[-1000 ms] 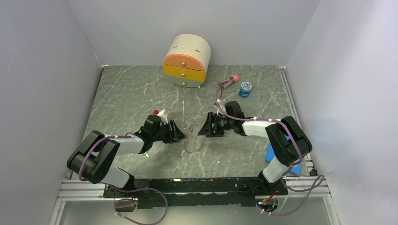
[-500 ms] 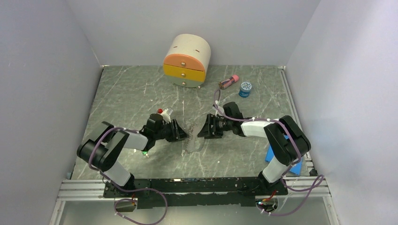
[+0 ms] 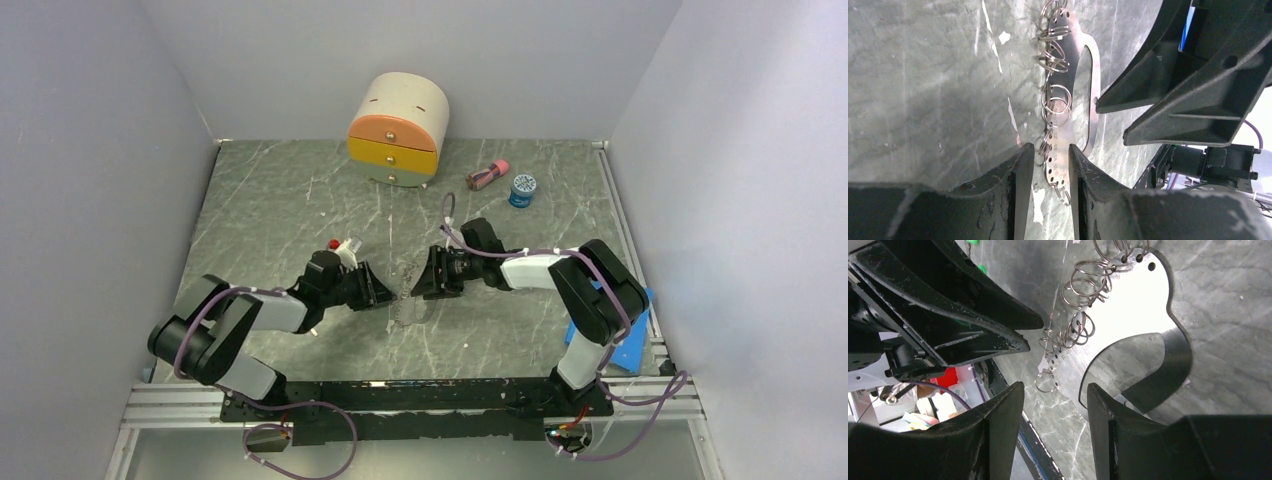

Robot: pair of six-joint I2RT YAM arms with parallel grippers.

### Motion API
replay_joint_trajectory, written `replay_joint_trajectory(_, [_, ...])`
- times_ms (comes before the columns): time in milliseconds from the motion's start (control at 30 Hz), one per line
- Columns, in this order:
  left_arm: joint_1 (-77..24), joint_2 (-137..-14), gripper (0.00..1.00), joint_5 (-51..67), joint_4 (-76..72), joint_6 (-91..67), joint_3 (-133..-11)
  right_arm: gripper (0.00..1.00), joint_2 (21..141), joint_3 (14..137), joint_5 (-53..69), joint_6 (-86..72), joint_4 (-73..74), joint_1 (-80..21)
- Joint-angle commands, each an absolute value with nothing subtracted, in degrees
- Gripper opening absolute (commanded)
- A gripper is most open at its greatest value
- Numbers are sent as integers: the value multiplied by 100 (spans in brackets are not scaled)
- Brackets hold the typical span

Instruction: Put the keys on the keyring

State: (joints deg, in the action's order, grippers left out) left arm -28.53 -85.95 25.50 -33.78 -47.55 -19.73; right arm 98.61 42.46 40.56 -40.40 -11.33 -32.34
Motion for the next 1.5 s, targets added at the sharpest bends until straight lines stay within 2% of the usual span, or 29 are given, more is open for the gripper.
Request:
replay_joint_trajectory(0, [-2852, -8305, 36, 2549, -3353, -4854, -1783, 52, 9976, 4464, 4026, -4155, -1405, -3317])
replay_joint_trajectory(500, [-2995, -8456, 26, 2857, -3680, -4877, -1690, 51, 9984, 4600, 3899, -4017, -1173, -3357])
replay_joint_trajectory(600, [-3012, -8568, 20, 2949, -3813, -4869, -1743, 51, 9939, 4640, 3821, -3922, -1013, -3357])
replay_joint_trajectory(667, [-3027, -8595, 9, 3021, -3783, -4819, -1782, 51, 9877, 4641, 3790, -3887, -950, -3357])
replay_joint_trajectory(733, [-3031, -8560, 3, 3065, -3717, -4755, -1818, 51, 9823, 4655, 3759, -3816, -873, -3357])
replay_joint_trajectory(1067, [-3065, -8066, 3, 2856, -2845, -4357, -1978, 51, 9752, 4642, 3718, -3692, -773, -3357])
replay_joint_trajectory(1100, [-3067, -8009, 5, 2830, -2748, -4304, -1992, 51, 9748, 4641, 3718, -3690, -773, -3355])
replay_joint_trajectory(1167, [-3066, -7866, 16, 2761, -2537, -4207, -2024, 51, 9714, 4648, 3710, -3667, -753, -3357])
replay_joint_trajectory(1233, [-3062, -7687, 34, 2722, -2433, -4131, -2015, 51, 9697, 4667, 3681, -3621, -708, -3359])
replay_joint_trajectory(1300, [-3063, -7484, 47, 2680, -2397, -4107, -1972, 51, 9687, 4711, 3615, -3546, -585, -3357])
replay_joint_trajectory(1367, [-3067, -7285, 55, 2617, -2351, -4112, -1937, 51, 9677, 4759, 3538, -3466, -473, -3358])
replay_joint_trajectory(1467, [-3066, -7095, 60, 2443, -2184, -4072, -1945, 51, 9666, 4834, 3469, -3370, -355, -3357])
